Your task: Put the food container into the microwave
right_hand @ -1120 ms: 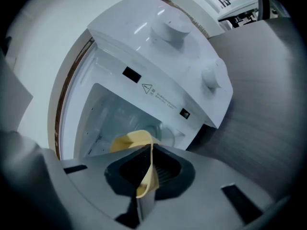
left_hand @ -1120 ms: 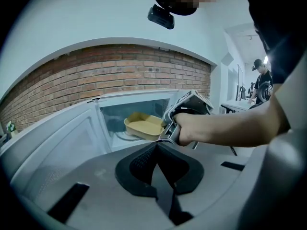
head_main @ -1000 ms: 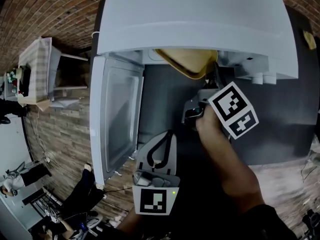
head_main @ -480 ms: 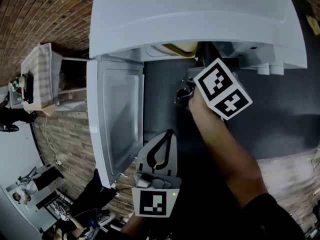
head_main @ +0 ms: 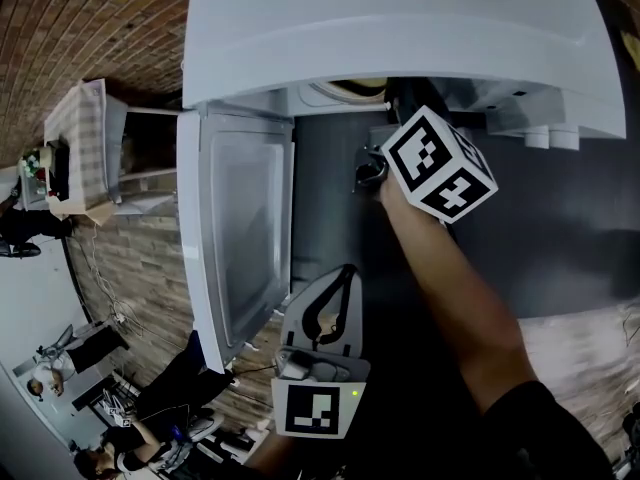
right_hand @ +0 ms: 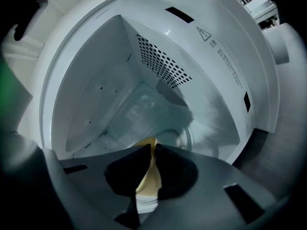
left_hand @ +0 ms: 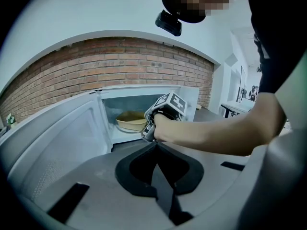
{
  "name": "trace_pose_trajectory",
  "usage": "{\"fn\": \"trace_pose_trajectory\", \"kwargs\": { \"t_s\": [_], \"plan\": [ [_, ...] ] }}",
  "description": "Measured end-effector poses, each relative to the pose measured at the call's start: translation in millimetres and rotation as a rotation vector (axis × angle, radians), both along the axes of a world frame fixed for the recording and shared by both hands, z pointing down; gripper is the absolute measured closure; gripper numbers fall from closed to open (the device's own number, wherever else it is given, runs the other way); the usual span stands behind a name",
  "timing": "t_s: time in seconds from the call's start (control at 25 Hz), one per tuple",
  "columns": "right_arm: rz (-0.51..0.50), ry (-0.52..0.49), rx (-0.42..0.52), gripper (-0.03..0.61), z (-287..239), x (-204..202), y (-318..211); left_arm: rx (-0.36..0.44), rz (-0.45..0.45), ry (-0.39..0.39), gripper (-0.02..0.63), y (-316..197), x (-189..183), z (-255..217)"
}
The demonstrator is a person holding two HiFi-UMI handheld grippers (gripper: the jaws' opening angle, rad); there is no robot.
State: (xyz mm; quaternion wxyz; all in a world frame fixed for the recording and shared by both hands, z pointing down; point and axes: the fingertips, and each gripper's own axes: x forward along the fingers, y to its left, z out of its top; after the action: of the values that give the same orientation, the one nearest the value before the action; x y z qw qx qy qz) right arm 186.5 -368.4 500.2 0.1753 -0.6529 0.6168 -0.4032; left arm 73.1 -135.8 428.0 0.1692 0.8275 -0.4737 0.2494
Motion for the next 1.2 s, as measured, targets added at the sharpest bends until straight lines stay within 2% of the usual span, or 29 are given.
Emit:
{"fn": "trace_pose_trajectory", "kwargs": {
  "t_s": [0.2, 0.36, 0.6, 0.72, 0.76, 0.84, 0.92, 1.04, 1.2],
  "plan": [
    [-0.04, 0.052, 0.061, 0.498, -8, 1, 2, -0.007, -0.005, -0.016, 0.604, 6, 0, 2],
    [-0.09, 0.13, 0.109, 0.432, -20, 3, 10, 0.011, -0.01, -0.005, 0.604, 3, 3, -1],
    [-0.146, 0.194, 0.094, 0.419, -23, 6, 71, 0.03, -0.007, 0.029, 0.604, -2, 11, -6],
    [-0.192, 0.296, 0.049, 0.438, -28, 7, 111, 0.042, 0.005, 0.057, 0.604, -2, 16, -15],
    [-0.22, 0.349, 0.044, 0.476, -32, 7, 124, 0.052, 0.02, 0.057, 0.604, -1, 18, -18],
    [-0.289, 0.442, 0.06, 0.499, -41, 6, 145, 0.071, 0.044, 0.059, 0.604, -1, 20, -24],
    [-0.331, 0.477, 0.07, 0.509, -51, 5, 161, 0.097, 0.063, 0.075, 0.604, 0, 20, -34],
    [-0.329, 0.509, 0.09, 0.512, -69, 9, 186, 0.132, 0.085, 0.102, 0.604, 6, 19, -43],
    [-0.319, 0.651, 0.158, 0.514, -107, 26, 230, 0.211, 0.073, 0.174, 0.604, 12, 13, -63]
  ]
}}
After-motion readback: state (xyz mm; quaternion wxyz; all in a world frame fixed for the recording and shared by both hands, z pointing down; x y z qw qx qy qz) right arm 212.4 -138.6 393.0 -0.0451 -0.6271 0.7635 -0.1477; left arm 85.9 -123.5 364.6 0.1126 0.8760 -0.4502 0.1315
